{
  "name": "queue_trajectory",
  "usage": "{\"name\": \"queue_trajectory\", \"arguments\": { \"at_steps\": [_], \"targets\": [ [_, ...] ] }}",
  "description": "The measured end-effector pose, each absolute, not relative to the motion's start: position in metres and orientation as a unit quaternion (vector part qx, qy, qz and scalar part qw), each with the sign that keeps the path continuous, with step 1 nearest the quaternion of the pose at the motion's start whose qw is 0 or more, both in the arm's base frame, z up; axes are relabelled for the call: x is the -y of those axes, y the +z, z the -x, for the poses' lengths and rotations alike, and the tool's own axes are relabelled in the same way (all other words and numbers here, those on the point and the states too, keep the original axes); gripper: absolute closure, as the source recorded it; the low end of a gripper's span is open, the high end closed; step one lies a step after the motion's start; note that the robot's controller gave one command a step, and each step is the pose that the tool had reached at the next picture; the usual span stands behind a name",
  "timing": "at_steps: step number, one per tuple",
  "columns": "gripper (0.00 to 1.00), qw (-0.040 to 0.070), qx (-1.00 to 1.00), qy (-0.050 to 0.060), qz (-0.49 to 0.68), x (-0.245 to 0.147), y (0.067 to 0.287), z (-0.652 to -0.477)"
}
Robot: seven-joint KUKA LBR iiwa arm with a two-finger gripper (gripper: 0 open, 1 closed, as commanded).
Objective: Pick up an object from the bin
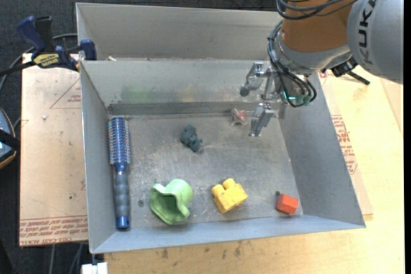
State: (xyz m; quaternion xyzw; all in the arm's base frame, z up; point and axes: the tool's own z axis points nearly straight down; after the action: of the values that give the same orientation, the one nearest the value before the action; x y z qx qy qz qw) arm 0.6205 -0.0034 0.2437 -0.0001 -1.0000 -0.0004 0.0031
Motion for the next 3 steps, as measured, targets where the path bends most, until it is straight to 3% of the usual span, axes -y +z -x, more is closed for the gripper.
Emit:
{"name": "queue_trajectory", "arguments": {
  "at_steps": [1,2,3],
  "targets": [
    [0.00,0.000,0.998,-0.002,-0.067,-0.136,0.078,-0.588],
    [0.00,-0.009,0.988,-0.001,-0.157,-0.132,0.077,-0.588],
    [0.00,0.002,0.986,0.001,-0.165,-0.051,0.115,-0.499]
  ]
}}
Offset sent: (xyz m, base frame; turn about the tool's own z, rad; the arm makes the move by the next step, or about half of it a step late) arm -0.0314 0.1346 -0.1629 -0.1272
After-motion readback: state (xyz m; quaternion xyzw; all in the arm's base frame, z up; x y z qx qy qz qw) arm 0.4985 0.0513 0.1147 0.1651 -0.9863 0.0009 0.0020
